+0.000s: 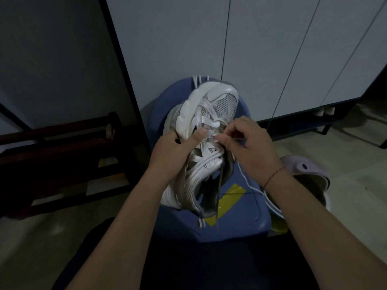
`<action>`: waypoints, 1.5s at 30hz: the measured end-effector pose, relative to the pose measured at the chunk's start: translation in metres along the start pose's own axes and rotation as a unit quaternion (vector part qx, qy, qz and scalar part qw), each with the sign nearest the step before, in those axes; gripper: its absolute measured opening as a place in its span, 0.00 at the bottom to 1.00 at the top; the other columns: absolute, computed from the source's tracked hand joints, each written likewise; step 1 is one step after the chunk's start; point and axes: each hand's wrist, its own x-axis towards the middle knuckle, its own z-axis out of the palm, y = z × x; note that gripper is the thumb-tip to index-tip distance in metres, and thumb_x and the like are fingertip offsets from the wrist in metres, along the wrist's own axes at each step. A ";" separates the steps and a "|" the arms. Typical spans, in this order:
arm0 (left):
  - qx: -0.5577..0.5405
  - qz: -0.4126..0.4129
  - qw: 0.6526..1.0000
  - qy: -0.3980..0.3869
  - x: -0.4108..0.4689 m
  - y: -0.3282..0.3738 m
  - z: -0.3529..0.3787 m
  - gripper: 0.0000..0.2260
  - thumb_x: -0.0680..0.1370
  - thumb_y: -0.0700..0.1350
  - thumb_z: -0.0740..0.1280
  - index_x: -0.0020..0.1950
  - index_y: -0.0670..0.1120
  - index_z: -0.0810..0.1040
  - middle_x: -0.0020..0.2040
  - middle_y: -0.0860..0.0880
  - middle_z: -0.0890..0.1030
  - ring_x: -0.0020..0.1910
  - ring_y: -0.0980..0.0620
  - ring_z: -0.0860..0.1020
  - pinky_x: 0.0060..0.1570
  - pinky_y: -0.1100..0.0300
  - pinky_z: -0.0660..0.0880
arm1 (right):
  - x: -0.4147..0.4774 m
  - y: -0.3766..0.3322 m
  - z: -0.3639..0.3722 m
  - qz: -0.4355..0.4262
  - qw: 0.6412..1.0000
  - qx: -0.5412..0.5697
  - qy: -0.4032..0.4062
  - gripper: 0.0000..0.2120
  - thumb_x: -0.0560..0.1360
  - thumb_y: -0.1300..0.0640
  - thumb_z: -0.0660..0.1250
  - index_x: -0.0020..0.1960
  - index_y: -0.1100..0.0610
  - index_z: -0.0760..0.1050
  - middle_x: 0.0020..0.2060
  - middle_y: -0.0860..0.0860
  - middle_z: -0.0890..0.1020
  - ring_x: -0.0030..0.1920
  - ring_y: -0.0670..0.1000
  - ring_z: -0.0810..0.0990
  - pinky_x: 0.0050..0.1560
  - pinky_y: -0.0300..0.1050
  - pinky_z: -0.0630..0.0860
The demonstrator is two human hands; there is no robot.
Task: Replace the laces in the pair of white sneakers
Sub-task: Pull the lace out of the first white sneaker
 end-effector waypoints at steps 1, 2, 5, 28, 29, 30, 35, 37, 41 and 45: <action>-0.007 -0.002 1.000 0.000 0.000 0.000 -0.001 0.29 0.61 0.70 0.72 0.52 0.51 0.84 0.46 0.56 0.86 0.48 0.56 0.84 0.57 0.49 0.79 | 0.000 0.000 -0.003 0.015 0.999 0.031 0.021 0.08 0.75 0.52 0.67 0.38 0.49 0.70 0.35 0.45 0.73 0.38 0.44 0.73 0.42 0.38 0.71; -0.015 -0.004 1.000 0.000 0.000 0.001 -0.003 0.30 0.61 0.70 0.72 0.53 0.51 0.84 0.46 0.56 0.86 0.49 0.56 0.84 0.57 0.49 0.79 | 0.001 0.001 -0.007 0.040 0.996 0.055 0.049 0.09 0.76 0.55 0.66 0.38 0.50 0.70 0.34 0.47 0.73 0.36 0.41 0.72 0.40 0.34 0.70; -0.035 -0.002 0.999 0.007 0.001 0.001 -0.007 0.28 0.64 0.68 0.74 0.56 0.51 0.83 0.49 0.56 0.86 0.51 0.57 0.83 0.59 0.51 0.78 | 0.005 0.016 -0.022 0.147 0.976 0.074 0.140 0.11 0.78 0.56 0.64 0.39 0.61 0.72 0.33 0.55 0.73 0.33 0.43 0.68 0.35 0.36 0.66; -0.049 -0.017 0.999 0.003 0.003 -0.001 -0.012 0.25 0.65 0.66 0.75 0.53 0.50 0.83 0.47 0.54 0.86 0.50 0.54 0.84 0.59 0.49 0.78 | 0.008 0.023 -0.030 0.138 0.976 0.051 0.160 0.11 0.78 0.55 0.64 0.40 0.59 0.70 0.31 0.51 0.70 0.30 0.39 0.68 0.34 0.31 0.65; -0.050 -0.017 0.999 0.004 0.003 -0.002 -0.013 0.27 0.63 0.67 0.74 0.53 0.50 0.83 0.48 0.55 0.86 0.50 0.54 0.84 0.59 0.49 0.78 | 0.008 0.025 -0.031 0.147 0.976 0.053 0.149 0.10 0.78 0.56 0.64 0.40 0.59 0.71 0.33 0.53 0.72 0.32 0.40 0.69 0.36 0.33 0.67; -0.050 -0.017 0.999 0.004 0.004 -0.003 -0.013 0.29 0.62 0.68 0.74 0.54 0.50 0.83 0.48 0.55 0.86 0.50 0.54 0.84 0.59 0.49 0.78 | 0.007 0.026 -0.029 0.144 0.980 0.054 0.129 0.08 0.77 0.56 0.64 0.41 0.58 0.71 0.36 0.55 0.74 0.35 0.43 0.71 0.40 0.37 0.70; -0.026 -0.010 1.000 0.003 0.003 -0.001 -0.003 0.33 0.57 0.72 0.72 0.51 0.49 0.84 0.46 0.53 0.86 0.49 0.52 0.84 0.57 0.47 0.79 | 0.002 0.006 -0.007 0.024 0.999 0.034 0.012 0.09 0.72 0.46 0.63 0.43 0.51 0.72 0.40 0.47 0.72 0.42 0.46 0.73 0.47 0.33 0.69; -0.016 -0.011 1.000 0.000 0.002 -0.001 0.000 0.34 0.57 0.73 0.72 0.51 0.49 0.84 0.46 0.52 0.86 0.48 0.52 0.84 0.57 0.46 0.79 | 0.001 0.003 0.000 -0.009 1.000 0.005 -0.013 0.10 0.71 0.43 0.64 0.42 0.50 0.72 0.40 0.45 0.71 0.43 0.46 0.72 0.47 0.35 0.70; -0.009 -0.009 1.000 0.002 0.001 -0.002 -0.001 0.32 0.58 0.72 0.72 0.51 0.50 0.84 0.45 0.55 0.86 0.48 0.54 0.84 0.57 0.47 0.79 | 0.000 0.002 0.006 -0.011 0.999 0.024 -0.037 0.09 0.74 0.50 0.65 0.40 0.54 0.72 0.38 0.45 0.69 0.39 0.43 0.70 0.43 0.32 0.67; -0.033 -0.011 0.999 -0.009 -0.001 0.001 -0.004 0.26 0.62 0.68 0.74 0.51 0.52 0.84 0.46 0.56 0.86 0.49 0.56 0.84 0.59 0.51 0.78 | 0.004 -0.001 -0.006 0.160 0.945 0.282 0.052 0.11 0.79 0.57 0.60 0.38 0.53 0.70 0.31 0.46 0.71 0.33 0.42 0.69 0.37 0.34 0.72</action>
